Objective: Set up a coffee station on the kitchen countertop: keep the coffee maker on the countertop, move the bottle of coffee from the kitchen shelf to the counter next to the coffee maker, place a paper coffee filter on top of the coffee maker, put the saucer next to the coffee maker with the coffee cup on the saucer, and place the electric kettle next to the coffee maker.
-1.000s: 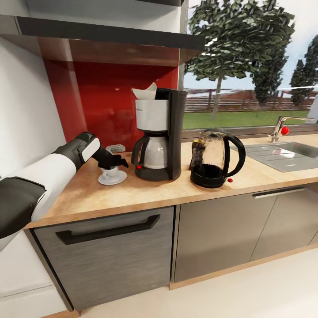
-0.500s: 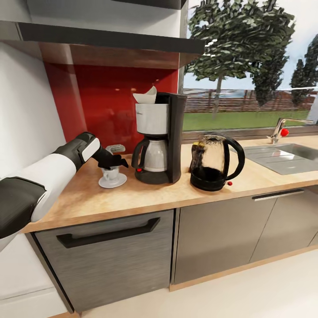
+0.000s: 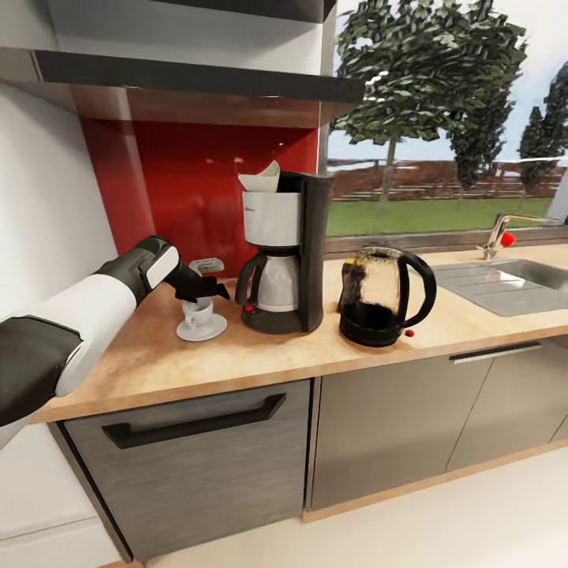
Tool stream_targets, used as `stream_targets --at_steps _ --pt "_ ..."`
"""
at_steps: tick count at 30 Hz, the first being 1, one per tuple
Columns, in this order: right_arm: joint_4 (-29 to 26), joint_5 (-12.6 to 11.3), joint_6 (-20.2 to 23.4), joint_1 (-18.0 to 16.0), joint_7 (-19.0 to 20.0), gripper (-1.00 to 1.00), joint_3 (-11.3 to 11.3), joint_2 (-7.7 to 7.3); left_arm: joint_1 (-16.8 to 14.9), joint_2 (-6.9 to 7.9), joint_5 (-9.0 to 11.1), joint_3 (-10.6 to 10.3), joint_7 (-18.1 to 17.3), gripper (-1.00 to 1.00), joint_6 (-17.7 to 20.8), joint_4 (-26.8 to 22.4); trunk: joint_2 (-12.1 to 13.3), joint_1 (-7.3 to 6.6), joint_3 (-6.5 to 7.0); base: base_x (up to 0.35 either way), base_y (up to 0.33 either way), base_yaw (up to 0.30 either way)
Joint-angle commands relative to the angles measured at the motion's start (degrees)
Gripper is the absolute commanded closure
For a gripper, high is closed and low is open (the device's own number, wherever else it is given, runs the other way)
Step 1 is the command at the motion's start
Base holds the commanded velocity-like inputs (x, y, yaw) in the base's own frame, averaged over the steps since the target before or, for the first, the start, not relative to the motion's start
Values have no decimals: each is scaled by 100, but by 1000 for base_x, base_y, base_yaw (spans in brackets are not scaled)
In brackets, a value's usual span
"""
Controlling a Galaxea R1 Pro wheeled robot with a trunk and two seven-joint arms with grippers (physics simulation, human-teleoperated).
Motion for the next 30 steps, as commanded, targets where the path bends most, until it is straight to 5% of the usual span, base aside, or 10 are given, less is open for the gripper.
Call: stream_targets --at_steps 1,15,30 --pt "14 -49 -22 -7 29 -100 48 2 -4 5 -31 -31 -50 -100 12 -7 39 -23 12 0 0 0" --pt "14 -49 -22 -7 29 -100 48 2 -4 5 -32 -15 -50 -100 13 -7 79 -45 30 -8 0 0" --pt "14 -49 -22 -7 29 -100 48 2 -4 5 -30 -19 -50 -100 12 -7 79 -45 30 -204 0 0"
